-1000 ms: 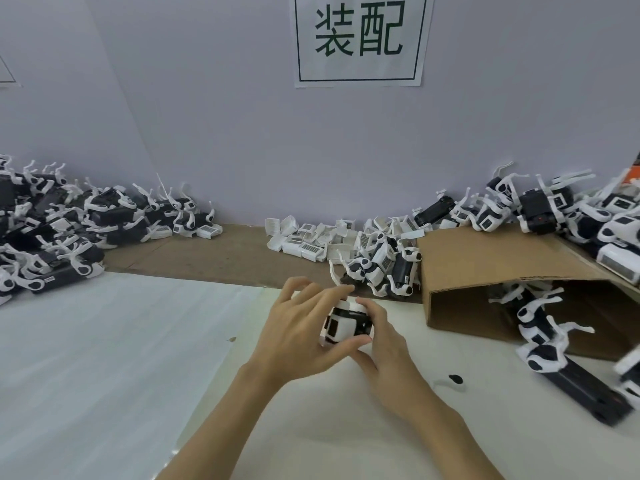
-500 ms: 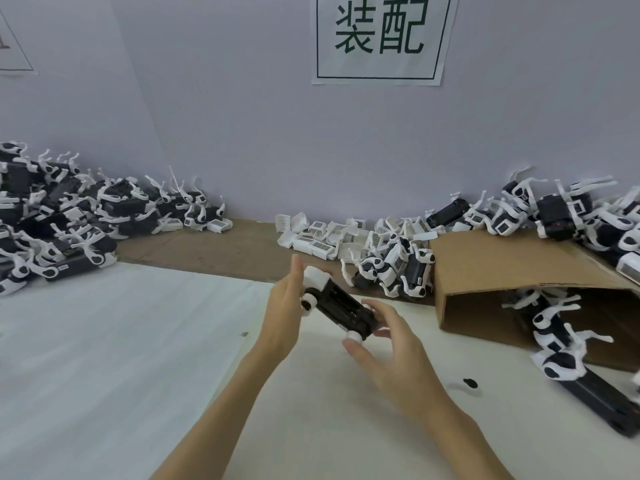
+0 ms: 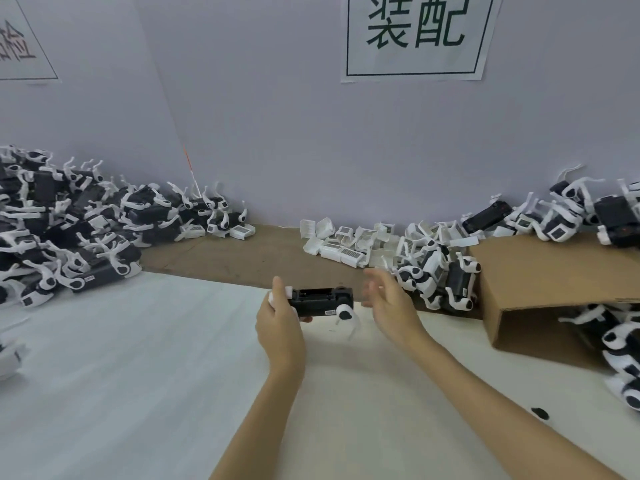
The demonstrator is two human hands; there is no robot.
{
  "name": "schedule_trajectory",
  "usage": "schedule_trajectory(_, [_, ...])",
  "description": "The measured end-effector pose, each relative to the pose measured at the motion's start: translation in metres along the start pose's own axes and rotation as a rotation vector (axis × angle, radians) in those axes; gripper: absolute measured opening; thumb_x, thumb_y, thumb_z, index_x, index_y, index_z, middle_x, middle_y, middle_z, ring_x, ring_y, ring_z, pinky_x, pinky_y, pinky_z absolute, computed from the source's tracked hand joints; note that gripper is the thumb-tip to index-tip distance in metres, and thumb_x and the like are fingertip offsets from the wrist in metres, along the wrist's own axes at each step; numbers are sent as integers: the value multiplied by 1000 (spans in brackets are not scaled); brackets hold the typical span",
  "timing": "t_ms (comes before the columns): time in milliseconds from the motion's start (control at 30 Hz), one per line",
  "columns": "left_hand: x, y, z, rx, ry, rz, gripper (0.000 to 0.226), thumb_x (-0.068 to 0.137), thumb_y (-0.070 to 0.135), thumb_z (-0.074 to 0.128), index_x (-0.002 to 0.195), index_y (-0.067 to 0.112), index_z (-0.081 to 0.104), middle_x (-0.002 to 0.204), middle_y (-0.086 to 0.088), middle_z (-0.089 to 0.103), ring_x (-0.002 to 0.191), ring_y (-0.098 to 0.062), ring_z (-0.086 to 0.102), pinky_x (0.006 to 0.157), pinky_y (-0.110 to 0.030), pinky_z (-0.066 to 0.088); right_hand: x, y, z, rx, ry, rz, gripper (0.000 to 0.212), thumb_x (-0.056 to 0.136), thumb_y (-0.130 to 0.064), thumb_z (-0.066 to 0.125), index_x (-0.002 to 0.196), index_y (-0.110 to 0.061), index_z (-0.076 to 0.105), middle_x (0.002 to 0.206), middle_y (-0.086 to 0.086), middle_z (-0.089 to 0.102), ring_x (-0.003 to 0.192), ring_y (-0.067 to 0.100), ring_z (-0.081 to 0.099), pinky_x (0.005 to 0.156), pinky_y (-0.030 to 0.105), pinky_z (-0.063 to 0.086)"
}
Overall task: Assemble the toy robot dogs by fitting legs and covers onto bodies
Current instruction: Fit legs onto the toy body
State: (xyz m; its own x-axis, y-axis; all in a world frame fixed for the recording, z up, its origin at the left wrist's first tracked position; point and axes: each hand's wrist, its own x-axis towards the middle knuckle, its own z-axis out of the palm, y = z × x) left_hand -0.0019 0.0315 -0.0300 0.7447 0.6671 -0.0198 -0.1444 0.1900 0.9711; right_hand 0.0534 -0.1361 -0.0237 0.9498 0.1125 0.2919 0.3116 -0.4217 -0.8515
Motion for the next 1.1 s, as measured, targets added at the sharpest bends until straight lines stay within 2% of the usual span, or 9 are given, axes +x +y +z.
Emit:
schedule_trajectory(133, [3,-2,-2,116,65,115,51,102,59,39,72,25,63,56,17,61,57,0,57,66,-36,40,68,10,22,-443,-174,-164,36,107,-6,43,140,-10,55,143,4,50,124,20,54,105,34,44])
schedule_trajectory(233, [0,-6,2,160,52,200,47,95,60,34,61,33,52,53,16,54,58,-4,52,62,-35,36,109,15,36,-732,-232,-240,46,100,6,46,143,-11,52,154,6,38,106,27,63,91,45,55])
schedule_trajectory(300, [0,-11,4,169,18,282,46,95,62,34,61,34,47,53,13,49,56,-8,48,59,-32,36,131,18,44,-792,-186,-173,58,101,3,47,155,-15,39,162,11,30,117,34,62,90,46,55])
schedule_trajectory(367, [-1,-16,7,160,-24,375,46,94,64,35,66,30,48,54,9,46,54,-9,45,55,-24,36,148,20,51,-826,-151,-81,70,100,0,52,162,-17,24,149,17,47,116,34,62,83,41,53])
schedule_trajectory(433, [-2,-21,9,148,-62,427,49,94,62,35,74,24,57,59,0,51,55,-9,47,55,-22,38,156,25,56,-901,-107,-47,73,97,2,57,161,-15,26,129,14,60,111,33,62,78,39,49])
schedule_trajectory(500, [-3,-23,10,163,-82,424,50,95,61,37,76,20,59,62,-3,54,57,-9,49,57,-22,39,156,28,58,-917,-35,-53,67,95,2,60,155,-12,34,129,12,60,109,32,63,77,39,49])
schedule_trajectory(767, [0,-15,6,196,-40,338,47,93,62,37,64,27,43,55,10,41,56,-8,41,57,-29,34,121,12,41,-421,142,-167,37,103,-23,62,139,-17,53,135,-2,63,108,27,67,85,40,53])
schedule_trajectory(933, [-3,-8,3,192,-32,300,49,96,56,39,68,17,45,57,10,45,58,-11,42,64,-38,37,63,-17,2,134,193,-117,36,98,-25,72,132,-26,61,117,-19,67,54,15,68,53,26,55])
schedule_trajectory(1100, [-18,3,6,163,-105,228,49,95,57,41,59,24,47,52,14,40,54,-9,38,64,-37,34,-8,-8,-45,350,147,36,29,95,-18,75,120,-31,69,109,-9,73,54,8,60,49,21,47])
